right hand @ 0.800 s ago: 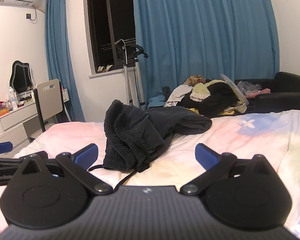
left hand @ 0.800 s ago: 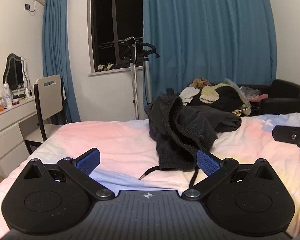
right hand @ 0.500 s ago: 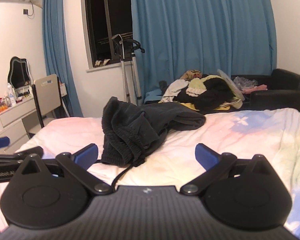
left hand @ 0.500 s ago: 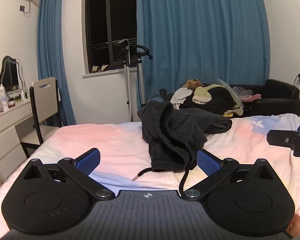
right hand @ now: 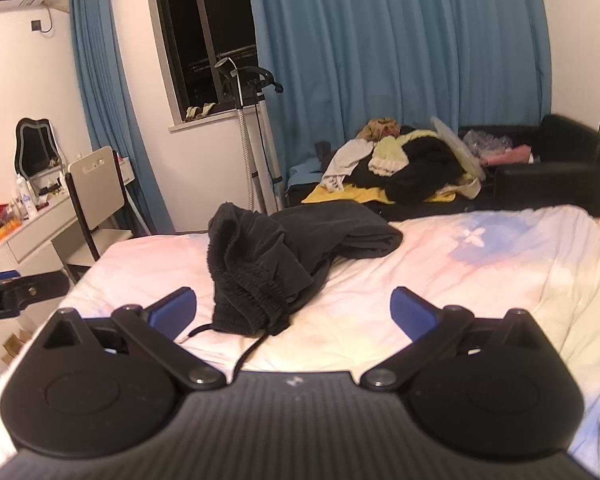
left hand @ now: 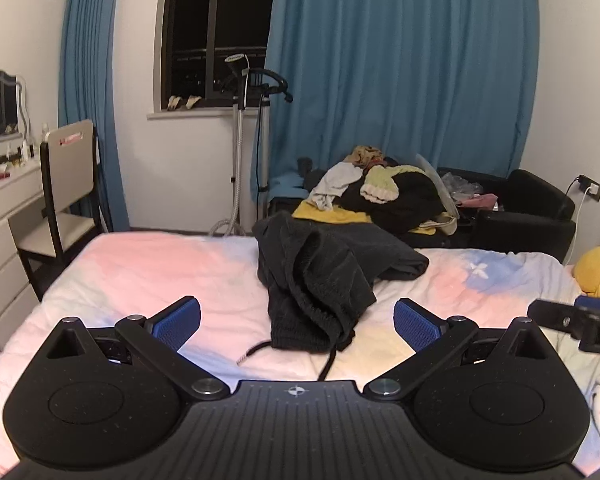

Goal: Fold clothes
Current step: 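Move both grippers toward the dark grey sweatpants on the bed, then grasp the sweatpants waistband with the left gripper and lift it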

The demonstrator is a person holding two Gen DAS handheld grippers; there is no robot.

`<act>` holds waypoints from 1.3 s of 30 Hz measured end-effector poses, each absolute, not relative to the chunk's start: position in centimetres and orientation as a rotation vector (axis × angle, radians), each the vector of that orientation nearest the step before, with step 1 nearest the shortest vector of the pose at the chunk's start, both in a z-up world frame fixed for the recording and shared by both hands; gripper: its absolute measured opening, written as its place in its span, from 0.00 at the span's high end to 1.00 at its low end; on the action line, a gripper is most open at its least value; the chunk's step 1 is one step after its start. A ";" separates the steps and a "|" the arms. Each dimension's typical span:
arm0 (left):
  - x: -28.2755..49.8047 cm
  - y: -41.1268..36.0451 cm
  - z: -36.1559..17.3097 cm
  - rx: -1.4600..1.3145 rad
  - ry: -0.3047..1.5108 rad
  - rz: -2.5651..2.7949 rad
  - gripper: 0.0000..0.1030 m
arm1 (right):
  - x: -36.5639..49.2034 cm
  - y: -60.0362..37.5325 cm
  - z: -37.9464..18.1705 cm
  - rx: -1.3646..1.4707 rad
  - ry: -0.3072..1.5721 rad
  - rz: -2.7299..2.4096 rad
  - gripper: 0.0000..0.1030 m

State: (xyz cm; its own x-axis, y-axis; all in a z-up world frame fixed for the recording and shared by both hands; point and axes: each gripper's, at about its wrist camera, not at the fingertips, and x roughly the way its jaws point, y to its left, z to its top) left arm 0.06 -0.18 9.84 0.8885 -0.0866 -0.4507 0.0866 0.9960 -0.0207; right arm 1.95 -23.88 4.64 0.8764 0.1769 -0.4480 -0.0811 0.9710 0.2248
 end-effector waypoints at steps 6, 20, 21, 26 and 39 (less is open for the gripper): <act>3.5 0.1 7.2 0.113 0.457 -0.152 0.00 | 5.6 -21.7 1.7 0.245 0.515 0.140 0.00; 19.0 4.9 -4.0 0.124 0.363 -0.362 0.02 | 19.4 -17.7 -6.6 0.199 0.443 0.031 0.00; 20.0 4.9 -4.3 0.143 0.356 -0.368 0.02 | 20.5 -17.8 -6.8 0.196 0.452 0.025 0.00; 22.4 4.8 -3.3 0.126 0.312 -0.422 0.05 | 23.9 -17.8 -5.5 0.134 0.454 0.005 0.00; 18.1 1.1 -10.1 -0.126 0.448 -0.369 0.20 | 21.4 -19.9 -9.1 0.243 0.281 -0.038 0.00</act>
State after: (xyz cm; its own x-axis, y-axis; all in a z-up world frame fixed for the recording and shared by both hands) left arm 18.14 1.06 -10.10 0.8365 -0.3748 -0.3998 0.3199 0.9263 -0.1991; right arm 21.38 -19.87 -9.08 0.9603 -0.0037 -0.2791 0.0711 0.9702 0.2317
